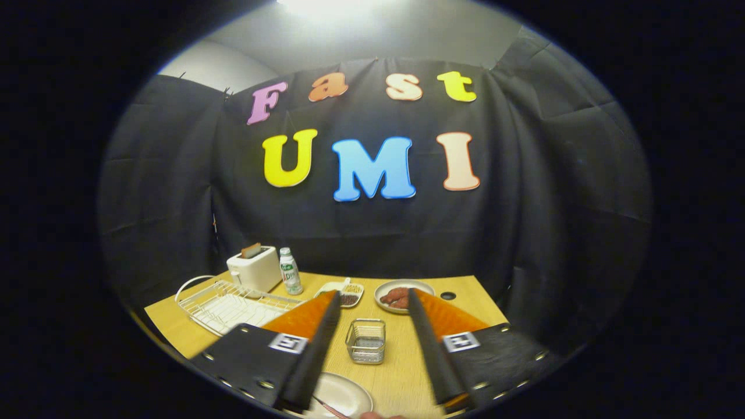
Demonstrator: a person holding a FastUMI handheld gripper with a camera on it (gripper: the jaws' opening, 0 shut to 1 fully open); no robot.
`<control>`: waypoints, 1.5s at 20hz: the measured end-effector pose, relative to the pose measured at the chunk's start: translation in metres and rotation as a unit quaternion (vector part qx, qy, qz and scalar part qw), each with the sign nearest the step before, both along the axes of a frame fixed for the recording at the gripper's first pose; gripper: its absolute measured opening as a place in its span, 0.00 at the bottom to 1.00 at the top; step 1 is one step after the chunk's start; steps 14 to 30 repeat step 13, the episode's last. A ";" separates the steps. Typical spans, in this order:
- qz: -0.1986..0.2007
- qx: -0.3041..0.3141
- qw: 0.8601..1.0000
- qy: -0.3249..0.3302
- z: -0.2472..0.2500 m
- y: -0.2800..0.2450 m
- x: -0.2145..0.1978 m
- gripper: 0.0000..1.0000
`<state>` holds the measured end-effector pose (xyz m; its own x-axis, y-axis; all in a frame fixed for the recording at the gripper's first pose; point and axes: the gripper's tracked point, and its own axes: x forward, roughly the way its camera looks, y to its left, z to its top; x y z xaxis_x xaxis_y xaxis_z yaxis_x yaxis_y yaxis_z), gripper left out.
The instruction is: Take the plate from the dish rack, then take the spoon from the basket and place it into the plate.
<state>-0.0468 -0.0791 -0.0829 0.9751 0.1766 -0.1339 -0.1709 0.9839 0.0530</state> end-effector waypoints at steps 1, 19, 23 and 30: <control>-0.006 0.001 1.000 -0.009 0.005 -0.008 0.002 0.96; -0.040 0.000 0.999 -0.034 -0.021 -0.075 0.017 0.96; -0.040 0.000 0.999 -0.034 -0.021 -0.075 0.017 0.96; -0.040 0.000 0.999 -0.034 -0.021 -0.075 0.017 0.96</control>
